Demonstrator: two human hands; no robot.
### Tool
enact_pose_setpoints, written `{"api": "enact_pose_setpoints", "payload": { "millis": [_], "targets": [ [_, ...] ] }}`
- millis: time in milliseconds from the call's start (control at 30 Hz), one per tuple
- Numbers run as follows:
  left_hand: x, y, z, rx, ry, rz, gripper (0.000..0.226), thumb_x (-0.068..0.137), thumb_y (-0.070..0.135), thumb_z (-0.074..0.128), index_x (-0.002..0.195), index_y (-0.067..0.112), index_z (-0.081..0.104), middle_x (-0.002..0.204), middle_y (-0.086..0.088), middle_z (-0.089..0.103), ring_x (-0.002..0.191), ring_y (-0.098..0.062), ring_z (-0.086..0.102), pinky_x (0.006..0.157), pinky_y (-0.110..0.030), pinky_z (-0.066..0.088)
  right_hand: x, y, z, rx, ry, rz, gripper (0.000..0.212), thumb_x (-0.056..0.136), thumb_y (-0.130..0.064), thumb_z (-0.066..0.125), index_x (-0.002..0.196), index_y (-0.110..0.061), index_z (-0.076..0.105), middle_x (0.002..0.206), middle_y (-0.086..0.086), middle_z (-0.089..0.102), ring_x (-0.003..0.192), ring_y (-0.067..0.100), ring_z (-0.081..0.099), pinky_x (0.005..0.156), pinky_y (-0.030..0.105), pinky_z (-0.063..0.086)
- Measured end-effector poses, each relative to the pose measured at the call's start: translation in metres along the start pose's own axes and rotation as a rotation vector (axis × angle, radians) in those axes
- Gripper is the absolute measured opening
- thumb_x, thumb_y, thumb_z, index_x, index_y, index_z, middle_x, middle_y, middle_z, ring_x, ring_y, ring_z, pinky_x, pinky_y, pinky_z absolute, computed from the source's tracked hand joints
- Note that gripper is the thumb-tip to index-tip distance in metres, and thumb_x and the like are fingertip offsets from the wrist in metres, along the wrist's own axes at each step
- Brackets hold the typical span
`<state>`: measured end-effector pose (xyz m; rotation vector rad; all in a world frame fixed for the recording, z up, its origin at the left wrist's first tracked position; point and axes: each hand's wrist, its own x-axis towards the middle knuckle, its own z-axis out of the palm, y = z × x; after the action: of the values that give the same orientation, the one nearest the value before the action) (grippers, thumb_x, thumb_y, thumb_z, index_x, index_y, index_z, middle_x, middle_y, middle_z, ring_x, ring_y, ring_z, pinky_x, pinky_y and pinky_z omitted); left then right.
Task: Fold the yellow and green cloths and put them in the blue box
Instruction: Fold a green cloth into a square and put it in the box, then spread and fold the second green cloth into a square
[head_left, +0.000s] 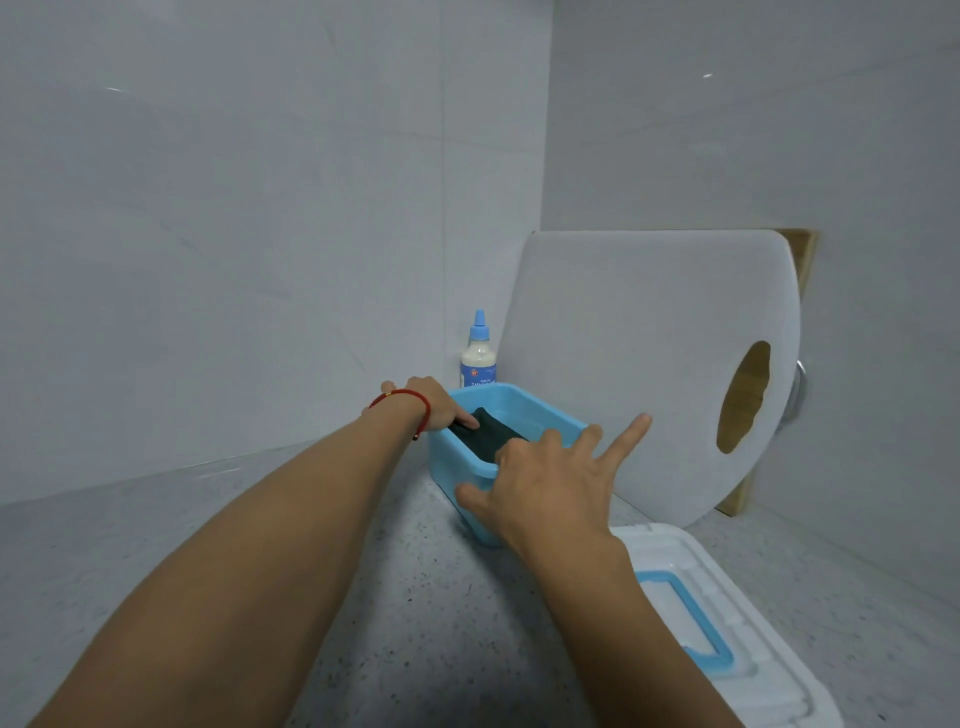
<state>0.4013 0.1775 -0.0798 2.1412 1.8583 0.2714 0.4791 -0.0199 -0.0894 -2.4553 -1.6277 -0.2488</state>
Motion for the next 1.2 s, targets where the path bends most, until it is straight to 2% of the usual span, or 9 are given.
{"api": "enact_pose_setpoints", "payload": {
  "millis": [133,300,367,433,533,633,767,967,1200],
  "targets": [
    [0.0,0.005,-0.004,-0.026,-0.101,-0.009,0.088,0.075,0.067,0.076,0.137,0.01,0.052,0.134,-0.011,0.058,0.123,-0.033,0.052,0.111,-0.046,0.039,0.008,-0.002,0.006,-0.01,0.03,0.035,0.035,0.09,-0.063,0.054,0.097,-0.029,0.061,0.1,0.002,0.06,0.145,0.054,0.025,0.1,0.081,-0.02],
    [-0.008,0.005,0.008,-0.154,0.06,0.0,0.058,0.076,0.061,0.078,0.11,0.017,0.064,0.115,-0.005,0.063,0.118,-0.029,0.049,0.103,-0.044,0.042,0.003,-0.002,0.028,0.028,0.153,0.033,0.031,0.09,-0.061,0.057,0.102,-0.033,0.065,0.127,0.003,0.059,0.151,0.049,0.014,0.098,0.083,-0.021],
    [-0.016,0.004,0.015,-0.455,0.205,0.043,0.013,0.088,0.035,0.074,0.081,0.023,0.074,0.097,0.002,0.069,0.109,-0.026,0.058,0.093,-0.034,0.048,0.003,0.0,0.036,0.056,0.203,0.007,0.032,0.09,-0.058,0.059,0.112,-0.035,0.063,0.135,0.004,0.055,0.153,0.045,0.009,0.1,0.082,-0.02],
    [-0.033,0.0,0.025,-0.86,0.308,0.089,0.04,0.091,0.003,0.052,0.068,0.025,0.077,0.085,0.009,0.072,0.1,-0.02,0.065,0.083,-0.025,0.052,0.003,0.004,0.044,0.088,0.247,-0.048,0.04,0.089,-0.058,0.058,0.123,-0.037,0.057,0.142,0.001,0.05,0.155,0.04,0.008,0.104,0.081,-0.015],
    [-0.068,-0.008,0.034,-1.109,0.404,0.132,0.045,0.088,-0.005,0.04,0.084,0.022,0.075,0.106,0.0,0.07,0.105,-0.021,0.062,0.091,-0.032,0.052,0.003,0.009,0.052,0.131,0.272,-0.092,0.062,0.087,-0.068,0.054,0.142,-0.042,0.043,0.159,0.0,0.034,0.156,0.035,0.007,0.109,0.079,-0.014],
    [-0.103,-0.031,0.049,-0.957,0.432,0.219,0.049,0.094,-0.002,0.042,0.112,0.039,0.062,0.134,0.005,0.043,0.124,-0.014,0.042,0.102,-0.027,0.037,-0.001,0.004,0.051,0.135,0.321,-0.136,0.066,0.088,-0.067,0.051,0.148,-0.041,0.04,0.165,0.002,0.026,0.156,0.034,0.01,0.112,0.076,-0.013],
    [-0.156,-0.099,0.058,-0.643,0.489,0.289,0.057,0.09,-0.005,0.045,0.131,0.033,0.055,0.145,0.006,0.037,0.133,-0.012,0.031,0.108,-0.023,0.027,-0.039,-0.032,0.04,0.151,0.421,-0.336,0.046,0.092,-0.047,0.051,0.132,-0.03,0.061,0.156,0.004,0.043,0.153,0.031,0.025,0.115,0.073,-0.006],
    [-0.247,-0.213,0.036,-0.046,0.636,0.198,0.05,0.078,0.002,0.063,0.124,0.022,0.063,0.14,-0.001,0.052,0.132,-0.024,0.042,0.102,-0.044,0.04,-0.121,-0.104,0.047,0.265,0.13,-0.612,0.052,0.103,-0.053,0.03,0.149,-0.033,0.043,0.166,0.001,0.026,0.155,0.021,0.016,0.118,0.064,-0.013],
    [-0.352,-0.357,-0.013,0.218,0.773,-0.169,0.032,0.08,0.016,0.067,0.111,0.019,0.071,0.126,-0.001,0.062,0.124,-0.026,0.049,0.101,-0.045,0.036,-0.196,-0.194,0.049,0.443,-0.161,-0.935,0.053,0.107,-0.052,0.029,0.156,-0.032,0.033,0.167,-0.003,0.025,0.153,0.01,0.018,0.125,0.049,0.001]
  ]
}}
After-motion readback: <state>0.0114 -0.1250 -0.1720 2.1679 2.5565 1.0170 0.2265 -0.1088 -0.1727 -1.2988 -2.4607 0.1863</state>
